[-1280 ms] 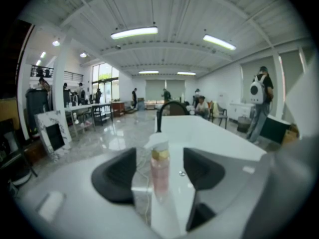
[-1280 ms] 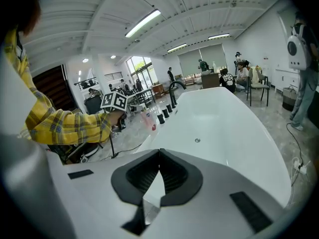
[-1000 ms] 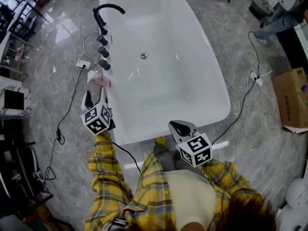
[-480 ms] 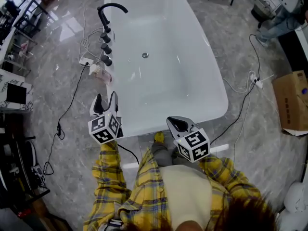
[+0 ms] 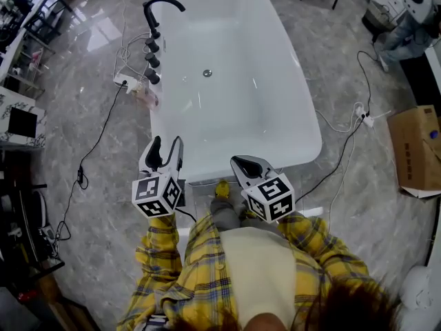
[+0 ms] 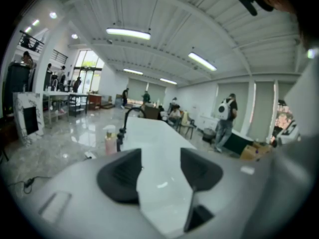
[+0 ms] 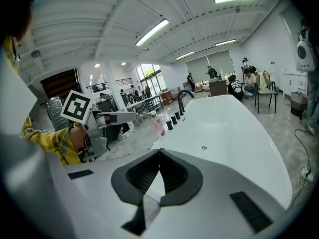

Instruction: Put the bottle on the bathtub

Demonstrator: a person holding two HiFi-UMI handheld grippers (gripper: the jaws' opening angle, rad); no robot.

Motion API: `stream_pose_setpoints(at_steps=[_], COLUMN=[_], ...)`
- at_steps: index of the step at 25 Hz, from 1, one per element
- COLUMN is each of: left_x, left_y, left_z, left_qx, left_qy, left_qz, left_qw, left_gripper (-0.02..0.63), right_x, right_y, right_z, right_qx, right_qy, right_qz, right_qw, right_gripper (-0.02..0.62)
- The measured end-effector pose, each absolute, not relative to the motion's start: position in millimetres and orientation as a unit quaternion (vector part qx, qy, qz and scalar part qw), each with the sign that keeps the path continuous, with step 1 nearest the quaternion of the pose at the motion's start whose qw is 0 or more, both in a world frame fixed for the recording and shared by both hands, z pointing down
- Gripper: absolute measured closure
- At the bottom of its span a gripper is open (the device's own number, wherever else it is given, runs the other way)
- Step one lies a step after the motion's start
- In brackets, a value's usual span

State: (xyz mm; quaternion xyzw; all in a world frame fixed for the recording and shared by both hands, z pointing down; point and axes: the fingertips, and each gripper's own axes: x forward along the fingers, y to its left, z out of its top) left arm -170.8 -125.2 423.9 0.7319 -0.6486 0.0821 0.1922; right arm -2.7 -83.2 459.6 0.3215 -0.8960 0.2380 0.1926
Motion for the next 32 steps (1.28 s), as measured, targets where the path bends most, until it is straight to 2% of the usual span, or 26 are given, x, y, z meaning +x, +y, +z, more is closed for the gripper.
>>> stream_pose_setpoints(at_steps=[12,19,23,32], left_x=[-114,-90,-81,-65], left_y=[-82,-65,-59,-50], left_z=[427,429,436,446], left_qx=[0.766,0.784,0.784,0.79], left_qy=[-0.602,-0.574,-0.568,-0.548], left_qz=[0.077,0.074,0.084,0.101], left_qw=[0.213,0.226,0.235,0.257], left_gripper=[0.397,0.45,0.515,0.541], right_x=[4,13,18,26], right_y=[-80,-77,-75,-75], right_z=[451,452,451,452], right_qx=[0.324,0.33,0.332,0.338], right_qy=[-0.899,-0.897,-0.895,-0.891], right_qz=[0.23,0.228,0.231,0.239], right_qw=[0.186,0.188,0.188,0.188], right_gripper=[0.581,0.582,0.583,0.583])
